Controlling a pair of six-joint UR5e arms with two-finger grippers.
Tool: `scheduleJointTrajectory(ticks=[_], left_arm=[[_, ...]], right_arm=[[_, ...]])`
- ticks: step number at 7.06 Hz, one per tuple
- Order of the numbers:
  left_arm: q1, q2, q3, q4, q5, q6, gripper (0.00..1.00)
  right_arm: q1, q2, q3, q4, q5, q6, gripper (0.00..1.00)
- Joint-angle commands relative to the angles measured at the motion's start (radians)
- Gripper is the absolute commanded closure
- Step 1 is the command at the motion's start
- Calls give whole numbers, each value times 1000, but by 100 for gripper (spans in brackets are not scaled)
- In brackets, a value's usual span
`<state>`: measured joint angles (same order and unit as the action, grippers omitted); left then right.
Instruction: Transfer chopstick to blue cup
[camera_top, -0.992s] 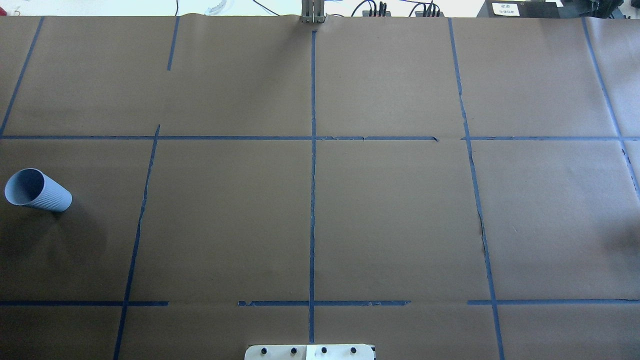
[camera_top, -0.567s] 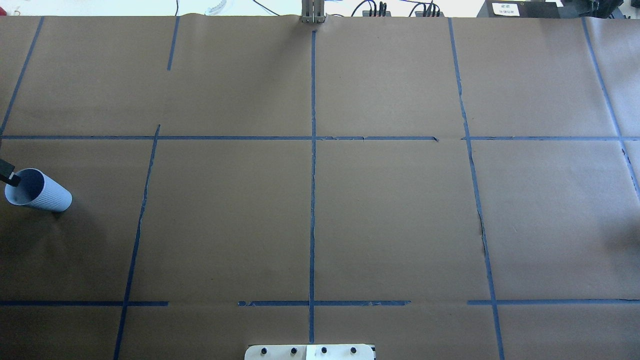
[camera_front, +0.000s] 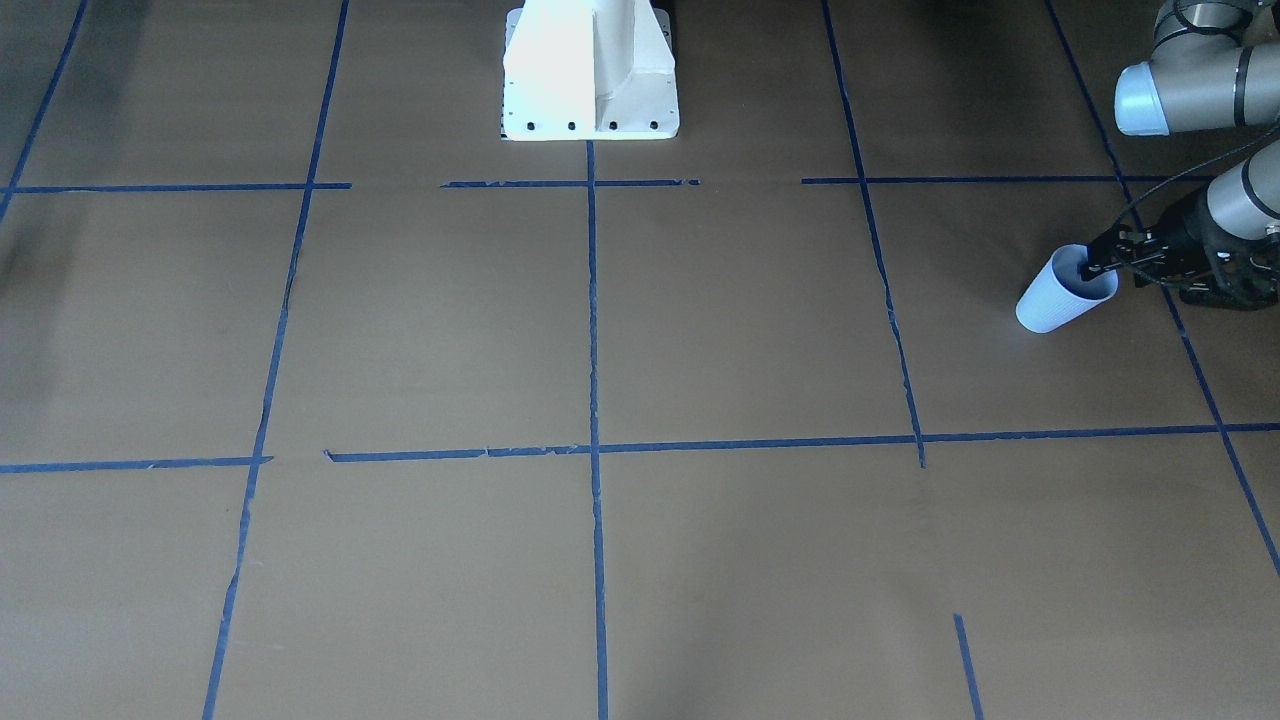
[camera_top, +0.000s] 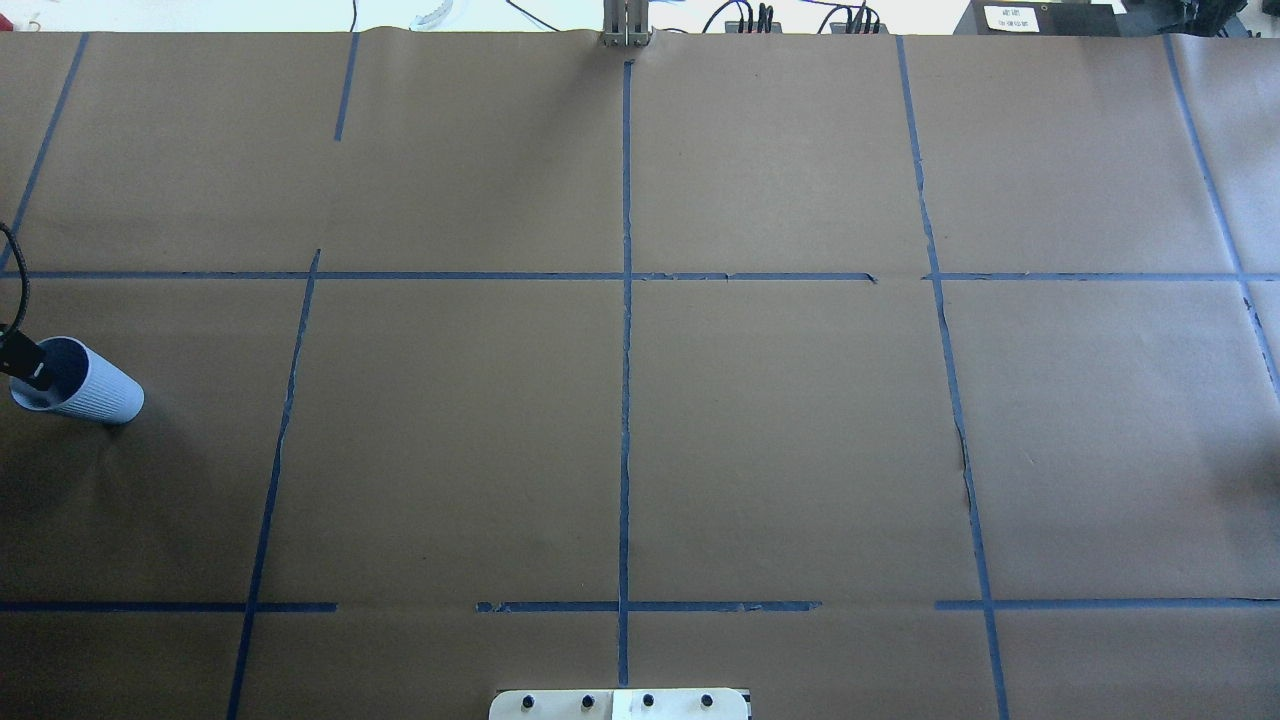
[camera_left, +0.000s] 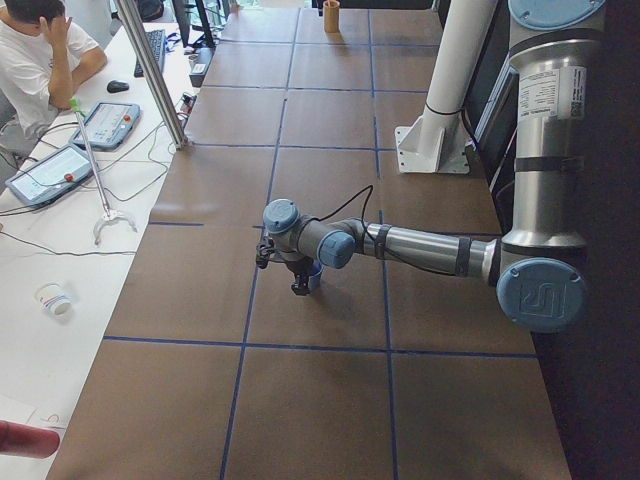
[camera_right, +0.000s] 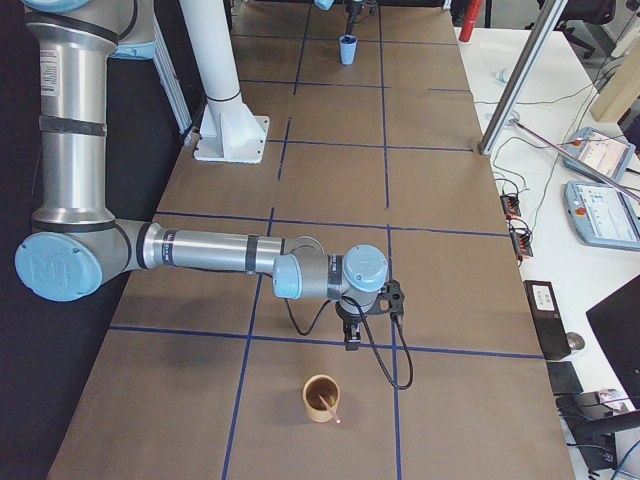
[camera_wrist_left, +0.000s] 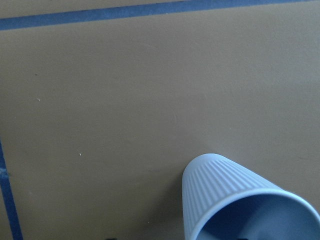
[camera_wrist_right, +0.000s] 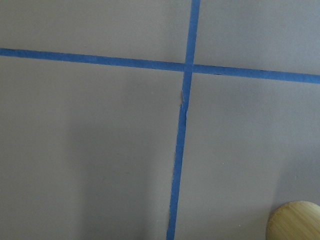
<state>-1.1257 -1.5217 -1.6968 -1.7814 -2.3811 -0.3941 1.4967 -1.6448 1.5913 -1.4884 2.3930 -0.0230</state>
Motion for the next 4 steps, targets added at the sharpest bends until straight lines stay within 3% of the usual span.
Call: scheduleJointTrajectory(ticks=[1,2,4], left_arm=[[9,-14,17,-1,-6,-2,99],[9,-27,5,-1,-9,-46,100],[24,-192,-82,-30,-53,-433,100]], right_arm=[[0,2,-5,2,0,0,0],[0,5,-4,2,0,1,0],[0,5,-1,2,2,2,0]])
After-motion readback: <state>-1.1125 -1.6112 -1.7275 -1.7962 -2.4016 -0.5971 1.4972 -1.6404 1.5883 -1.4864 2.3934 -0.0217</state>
